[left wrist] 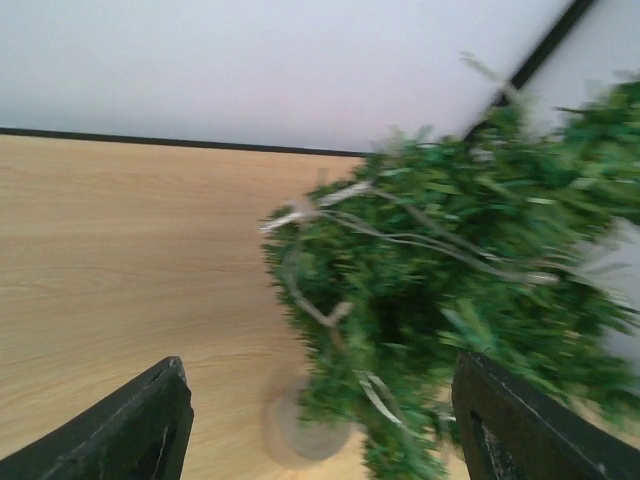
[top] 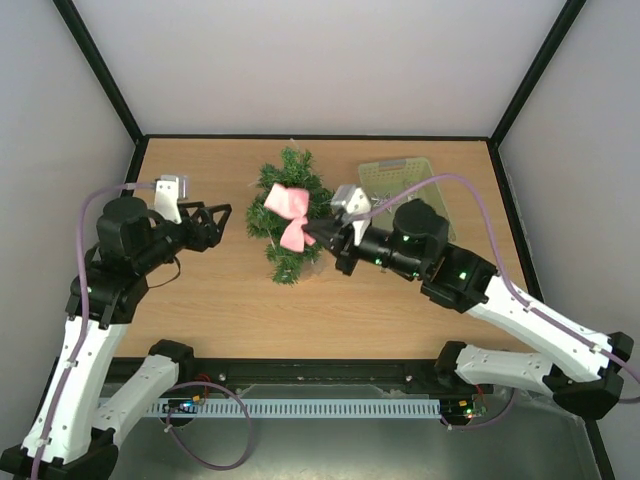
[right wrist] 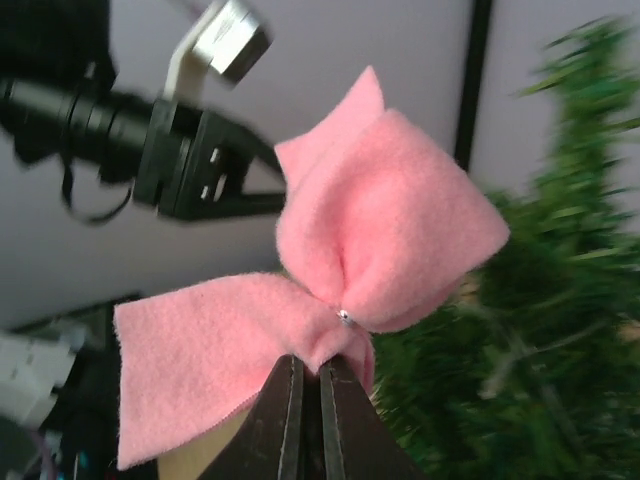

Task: Decorate the small christmas tree
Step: Place the decoration item on the Christmas tree.

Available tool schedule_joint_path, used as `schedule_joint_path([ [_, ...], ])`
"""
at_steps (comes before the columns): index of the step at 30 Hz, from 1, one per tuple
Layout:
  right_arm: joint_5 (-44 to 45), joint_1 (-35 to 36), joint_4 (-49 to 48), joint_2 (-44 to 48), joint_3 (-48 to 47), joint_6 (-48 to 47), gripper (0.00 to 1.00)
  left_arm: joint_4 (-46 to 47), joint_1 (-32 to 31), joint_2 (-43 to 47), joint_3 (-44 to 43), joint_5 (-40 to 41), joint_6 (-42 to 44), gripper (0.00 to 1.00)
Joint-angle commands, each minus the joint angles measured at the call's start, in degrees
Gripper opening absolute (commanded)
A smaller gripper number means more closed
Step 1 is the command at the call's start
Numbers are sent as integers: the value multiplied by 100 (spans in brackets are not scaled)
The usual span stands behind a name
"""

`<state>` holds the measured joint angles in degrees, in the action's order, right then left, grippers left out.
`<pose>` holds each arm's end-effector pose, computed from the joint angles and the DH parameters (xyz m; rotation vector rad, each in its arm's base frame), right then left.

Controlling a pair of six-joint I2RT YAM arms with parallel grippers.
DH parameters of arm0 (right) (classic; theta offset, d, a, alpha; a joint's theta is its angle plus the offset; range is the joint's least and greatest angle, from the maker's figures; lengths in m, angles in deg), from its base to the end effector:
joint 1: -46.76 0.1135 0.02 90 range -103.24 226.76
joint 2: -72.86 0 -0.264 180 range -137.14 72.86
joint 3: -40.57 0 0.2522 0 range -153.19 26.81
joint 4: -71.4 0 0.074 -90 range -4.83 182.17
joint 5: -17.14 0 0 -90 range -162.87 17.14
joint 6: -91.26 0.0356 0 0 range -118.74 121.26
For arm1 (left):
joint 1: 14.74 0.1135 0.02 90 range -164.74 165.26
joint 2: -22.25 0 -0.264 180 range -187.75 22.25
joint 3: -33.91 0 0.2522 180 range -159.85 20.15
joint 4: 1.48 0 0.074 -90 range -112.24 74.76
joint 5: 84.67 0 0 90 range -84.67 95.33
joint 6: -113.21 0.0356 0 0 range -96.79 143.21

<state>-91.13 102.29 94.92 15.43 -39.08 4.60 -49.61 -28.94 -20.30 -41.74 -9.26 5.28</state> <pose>0.1148 0.1870 0.4289 -0.9729 1.3880 1.0389 0.1350 -0.0434 0.4016 0.1221 1.8663 -0.6240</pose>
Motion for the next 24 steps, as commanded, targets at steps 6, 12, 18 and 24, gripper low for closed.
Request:
schedule_joint_path([
  [6, 25, 567, 1233, -388, -170, -1891, 2, 493, -28, 43, -398, -2648, -338, 72],
  [12, 4, 662, 1785, -691, -446, -2530, 2, 782, -39, -47, -124, -3338, -364, 75],
  [18, -2, 729, 1791, -708, -464, -2913, 2, 502, -45, -236, 52, -3322, 46, 72],
  [24, 16, 771, 1851, -873, -592, -3117, 2, 416, -131, -486, 194, -3369, 137, 67],
])
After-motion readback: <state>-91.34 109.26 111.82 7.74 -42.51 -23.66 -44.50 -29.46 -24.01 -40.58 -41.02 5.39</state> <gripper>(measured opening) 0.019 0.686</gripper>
